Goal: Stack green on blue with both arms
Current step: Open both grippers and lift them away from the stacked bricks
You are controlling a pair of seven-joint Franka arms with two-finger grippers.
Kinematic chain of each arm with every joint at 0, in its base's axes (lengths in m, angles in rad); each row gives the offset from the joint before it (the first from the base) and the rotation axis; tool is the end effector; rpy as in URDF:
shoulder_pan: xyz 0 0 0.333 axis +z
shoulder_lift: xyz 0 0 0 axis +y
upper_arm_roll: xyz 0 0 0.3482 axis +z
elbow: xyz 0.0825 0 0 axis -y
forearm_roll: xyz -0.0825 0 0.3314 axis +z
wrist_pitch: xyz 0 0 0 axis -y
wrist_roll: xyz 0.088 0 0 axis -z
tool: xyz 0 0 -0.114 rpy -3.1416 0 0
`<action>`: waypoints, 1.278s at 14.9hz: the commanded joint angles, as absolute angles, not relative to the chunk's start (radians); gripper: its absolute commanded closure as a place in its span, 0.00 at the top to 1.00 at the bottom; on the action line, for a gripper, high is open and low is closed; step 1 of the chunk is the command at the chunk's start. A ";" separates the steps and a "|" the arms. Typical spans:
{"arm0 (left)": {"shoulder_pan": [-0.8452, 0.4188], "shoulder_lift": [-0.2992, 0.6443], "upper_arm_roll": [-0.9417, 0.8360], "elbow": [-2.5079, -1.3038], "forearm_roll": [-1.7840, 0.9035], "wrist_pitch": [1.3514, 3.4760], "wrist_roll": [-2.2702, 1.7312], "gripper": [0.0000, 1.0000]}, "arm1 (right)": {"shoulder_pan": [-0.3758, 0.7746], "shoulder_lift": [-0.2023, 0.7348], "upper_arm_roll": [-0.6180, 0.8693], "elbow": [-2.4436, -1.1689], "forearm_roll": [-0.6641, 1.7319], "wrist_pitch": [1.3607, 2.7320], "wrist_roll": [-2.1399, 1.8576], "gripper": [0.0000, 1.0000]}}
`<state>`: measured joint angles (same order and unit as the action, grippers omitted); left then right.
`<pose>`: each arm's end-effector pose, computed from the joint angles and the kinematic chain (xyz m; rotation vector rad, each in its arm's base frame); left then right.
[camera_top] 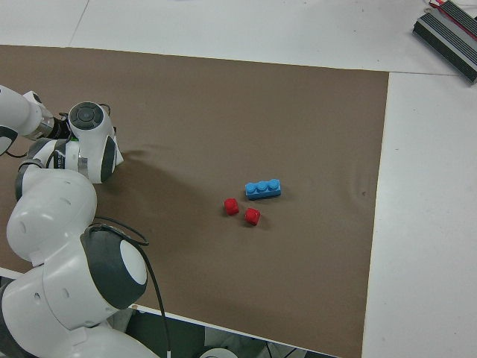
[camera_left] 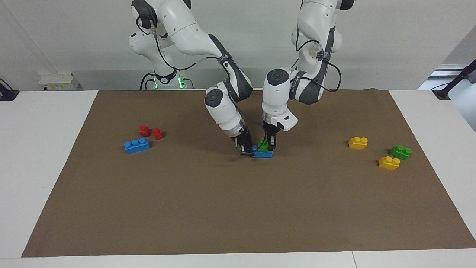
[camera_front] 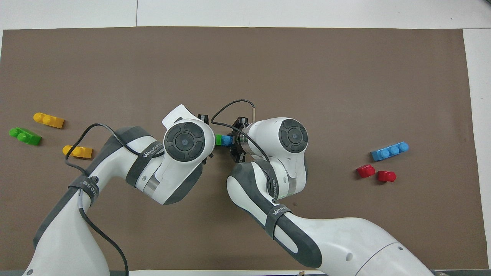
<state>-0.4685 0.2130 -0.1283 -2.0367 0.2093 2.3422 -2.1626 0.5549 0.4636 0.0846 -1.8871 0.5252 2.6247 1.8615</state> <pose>0.4695 -0.3095 0.4078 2.3130 2.0102 0.2236 0.5205 0.3669 0.3458 -1.8617 2.0383 0.3560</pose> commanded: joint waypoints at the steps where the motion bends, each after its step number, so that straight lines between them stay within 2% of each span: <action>1: -0.489 0.210 -0.112 -2.052 0.276 2.358 -2.206 0.06 | 0.565 0.457 0.081 -1.925 0.528 2.652 1.864 0.00; 2: -0.489 0.210 -0.112 -2.049 0.276 2.352 -2.203 0.99 | 0.563 0.457 0.081 -1.925 0.528 2.652 1.864 0.00; 3: -0.488 0.204 -0.110 -2.049 0.276 2.349 -2.198 1.00 | 0.563 0.457 0.081 -1.925 0.528 2.651 1.864 0.00; 4: -0.482 0.195 -0.112 -2.049 0.276 2.347 -2.192 1.00 | 0.560 0.457 0.081 -1.925 0.528 2.648 1.864 0.08; 5: -0.474 0.189 -0.110 -2.045 0.276 2.344 -2.169 1.00 | 0.557 0.457 0.081 -1.925 0.528 2.646 1.862 0.35; 6: -0.463 0.175 -0.112 -2.043 0.276 2.333 -2.145 1.00 | 0.554 0.457 0.081 -1.924 0.528 2.642 1.862 0.56; 7: -0.445 0.161 -0.112 -2.042 0.276 2.321 -2.117 1.00 | 0.551 0.457 0.081 -1.918 0.528 2.634 1.862 0.71; 8: -0.428 0.147 -0.112 -2.039 0.276 2.306 -2.087 1.00 | 0.543 0.457 0.081 -1.908 0.528 2.613 1.862 0.77; 11: -0.367 0.101 -0.114 -2.025 0.273 2.264 -1.952 1.00 | 0.476 0.457 0.080 -1.841 0.502 2.501 1.855 0.80; 14: -0.293 0.068 -0.114 -2.005 0.265 2.232 -1.814 1.00 | 0.379 0.431 0.081 -1.825 0.476 2.419 1.783 0.86; 15: -0.270 0.067 -0.114 -1.985 0.264 2.217 -1.754 1.00 | 0.336 0.407 0.081 -1.825 0.476 2.366 1.704 0.90; 16: -0.246 0.067 -0.114 -1.973 0.262 2.207 -1.699 1.00 | 0.299 0.381 0.080 -1.825 0.472 2.305 1.584 0.98; 19: -0.171 0.066 -0.114 -1.951 0.253 2.183 -1.492 1.00 | 0.165 0.289 0.080 -1.824 0.430 2.108 1.178 1.00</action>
